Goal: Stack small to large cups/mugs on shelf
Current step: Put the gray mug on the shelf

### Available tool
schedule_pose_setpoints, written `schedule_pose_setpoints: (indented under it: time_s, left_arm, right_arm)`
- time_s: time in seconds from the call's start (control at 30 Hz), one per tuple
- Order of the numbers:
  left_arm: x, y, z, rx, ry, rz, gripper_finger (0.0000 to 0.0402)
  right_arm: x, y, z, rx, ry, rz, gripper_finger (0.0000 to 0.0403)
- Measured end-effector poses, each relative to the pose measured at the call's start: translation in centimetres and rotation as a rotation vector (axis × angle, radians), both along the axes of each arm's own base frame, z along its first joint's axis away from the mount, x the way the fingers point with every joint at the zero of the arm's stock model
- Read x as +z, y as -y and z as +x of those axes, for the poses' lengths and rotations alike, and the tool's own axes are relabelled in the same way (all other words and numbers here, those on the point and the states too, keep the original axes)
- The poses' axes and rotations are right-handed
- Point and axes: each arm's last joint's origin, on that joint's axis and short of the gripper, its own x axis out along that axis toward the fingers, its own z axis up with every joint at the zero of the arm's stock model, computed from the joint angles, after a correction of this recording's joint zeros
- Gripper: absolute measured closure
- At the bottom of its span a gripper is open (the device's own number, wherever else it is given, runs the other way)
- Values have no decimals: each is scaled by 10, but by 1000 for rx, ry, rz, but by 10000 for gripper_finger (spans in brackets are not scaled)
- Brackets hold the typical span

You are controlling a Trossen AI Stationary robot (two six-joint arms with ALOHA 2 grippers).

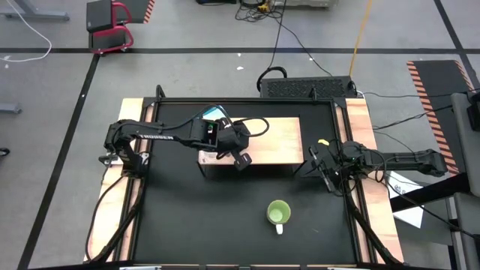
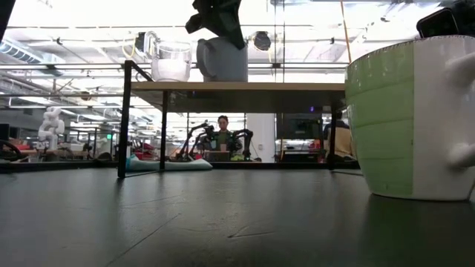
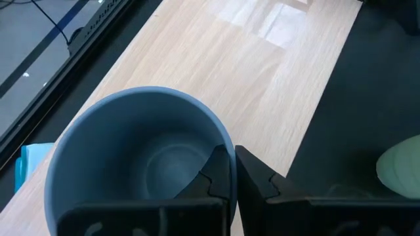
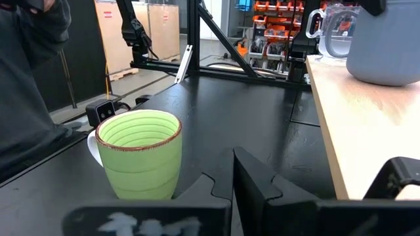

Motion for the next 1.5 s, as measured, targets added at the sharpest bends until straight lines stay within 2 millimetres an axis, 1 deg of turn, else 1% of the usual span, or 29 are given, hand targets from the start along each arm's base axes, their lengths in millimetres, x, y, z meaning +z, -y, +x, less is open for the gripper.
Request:
schedule_pose_setpoints:
  time_s: [0.73, 0.9, 1.1, 1.27, 1.33, 1.5]
  left_arm:
    - [-1, 0, 0, -10, -8, -11, 396]
    - [-2, 0, 0, -11, -9, -14, 388]
    - [-2, 0, 0, -11, -7, -14, 395]
    - [-2, 1, 1, -8, -3, -30, 371]
    - [-3, 1, 1, -3, -10, -34, 368]
    - [-3, 1, 1, 2, -8, -28, 380]
  right_arm:
    - [0, 0, 0, 0, 0, 0, 403]
    - [0, 0, 0, 0, -1, 0, 403]
    - [0, 0, 0, 0, -1, 1, 403]
    - [0, 0, 0, 0, -1, 1, 403]
    - [0, 0, 0, 0, -1, 1, 403]
    - [0, 0, 0, 0, -1, 1, 403]
